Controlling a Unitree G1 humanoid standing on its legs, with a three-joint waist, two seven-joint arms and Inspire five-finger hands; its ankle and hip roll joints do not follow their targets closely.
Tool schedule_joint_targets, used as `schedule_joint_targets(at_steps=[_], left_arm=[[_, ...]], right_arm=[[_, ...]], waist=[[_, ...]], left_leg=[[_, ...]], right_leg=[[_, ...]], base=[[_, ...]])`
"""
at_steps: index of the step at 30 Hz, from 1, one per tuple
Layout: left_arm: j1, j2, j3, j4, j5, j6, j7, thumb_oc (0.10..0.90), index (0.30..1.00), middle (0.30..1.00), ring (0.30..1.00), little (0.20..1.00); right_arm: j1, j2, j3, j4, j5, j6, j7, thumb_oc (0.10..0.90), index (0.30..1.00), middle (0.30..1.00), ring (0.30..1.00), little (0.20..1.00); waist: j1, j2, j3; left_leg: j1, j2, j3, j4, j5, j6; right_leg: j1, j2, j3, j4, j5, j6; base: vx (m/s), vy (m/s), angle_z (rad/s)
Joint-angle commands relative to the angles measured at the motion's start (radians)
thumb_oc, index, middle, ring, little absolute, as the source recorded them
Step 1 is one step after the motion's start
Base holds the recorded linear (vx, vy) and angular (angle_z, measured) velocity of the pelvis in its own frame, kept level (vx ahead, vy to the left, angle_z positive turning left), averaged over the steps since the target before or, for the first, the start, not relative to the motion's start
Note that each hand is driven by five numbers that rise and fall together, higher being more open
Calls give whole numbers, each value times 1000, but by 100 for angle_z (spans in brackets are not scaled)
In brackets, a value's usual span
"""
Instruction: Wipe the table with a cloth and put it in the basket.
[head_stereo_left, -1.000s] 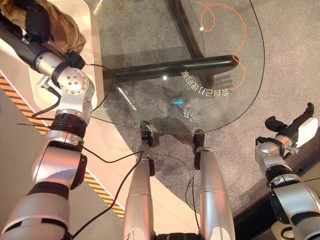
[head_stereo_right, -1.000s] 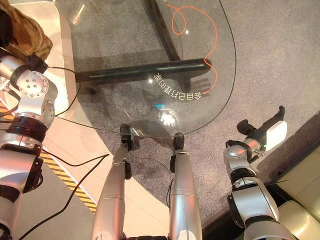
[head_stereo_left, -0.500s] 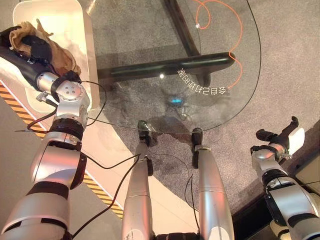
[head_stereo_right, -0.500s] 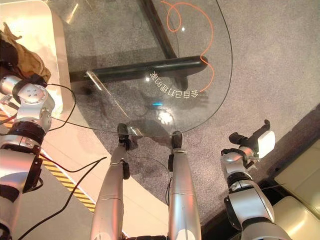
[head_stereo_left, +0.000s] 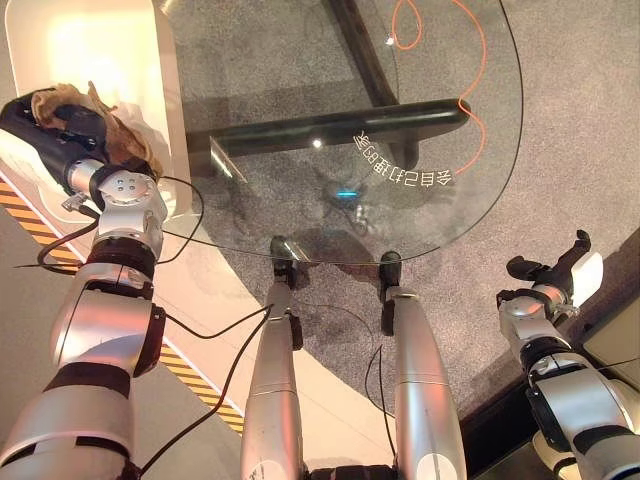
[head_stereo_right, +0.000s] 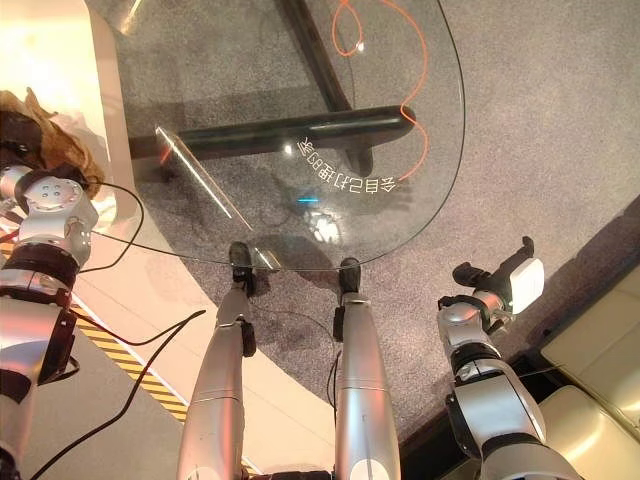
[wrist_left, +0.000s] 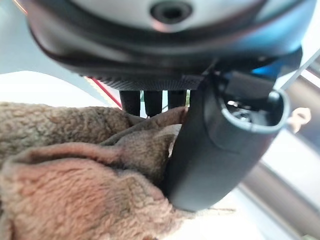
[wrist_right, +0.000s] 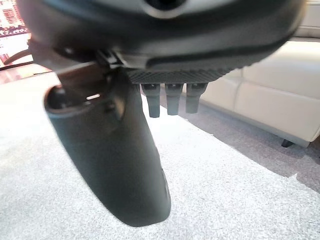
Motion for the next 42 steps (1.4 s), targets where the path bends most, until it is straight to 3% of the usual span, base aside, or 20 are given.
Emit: schedule_joint_targets(at_steps=[1, 6, 12, 13, 15, 38, 42], left_arm=[[-79, 163, 33, 54, 3, -13, 4, 100, 300, 300, 300, 200], [-83, 159, 14, 58, -28, 36, -69, 100, 300, 300, 300, 200], [-83, 160, 8, 65, -39, 50, -99, 100, 300, 300, 300, 200], [-83, 161, 5, 66, -37, 49, -110, 429, 582, 582, 582, 529], [-85, 163, -2, 63, -38, 52, -116, 800, 900, 900, 900, 900], [-101, 167, -6, 27, 15, -15, -5, 800, 900, 900, 900, 900], [-98, 169, 0, 15, -5, -65, 0, 800, 900, 900, 900, 900]], right_arm=[[35, -40, -4, 7, -10, -5, -38, 800, 900, 900, 900, 900], [30, -46, -5, 5, -12, 3, -29, 800, 900, 900, 900, 900], [28, -51, -8, 3, -18, 1, -18, 800, 900, 900, 900, 900], [26, -52, -6, 3, -20, 0, -18, 800, 900, 900, 900, 900], [25, -53, -6, 2, -23, -4, -17, 800, 900, 900, 900, 900], [34, -42, 1, 0, -8, -14, -14, 800, 900, 900, 900, 900], [45, -33, -1, 0, -3, -24, -7, 800, 900, 900, 900, 900]], waist=[[5, -29, -26], [4, -29, -26], [2, -30, -26], [2, -29, -26], [1, -27, -26], [5, -28, -26], [7, -28, -26]], left_leg=[[26, -84, 78, 160, -220, 103], [17, -87, 79, 162, -220, 107], [14, -85, 80, 165, -221, 108], [12, -85, 80, 166, -221, 108], [10, -85, 80, 165, -220, 108], [30, -87, 73, 146, -207, 107], [47, -88, 68, 136, -202, 107]], right_leg=[[48, 95, -40, -222, 116, -29], [40, 94, -40, -225, 122, -27], [36, 94, -38, -223, 124, -26], [34, 94, -37, -223, 125, -27], [31, 95, -35, -224, 127, -26], [47, 100, -30, -230, 137, -23], [62, 104, -24, -230, 135, -24]], base=[[0, 0, 0], [0, 0, 0], [0, 0, 0], [0, 0, 0], [0, 0, 0], [-2, -2, 0], [-40, -63, 1]])
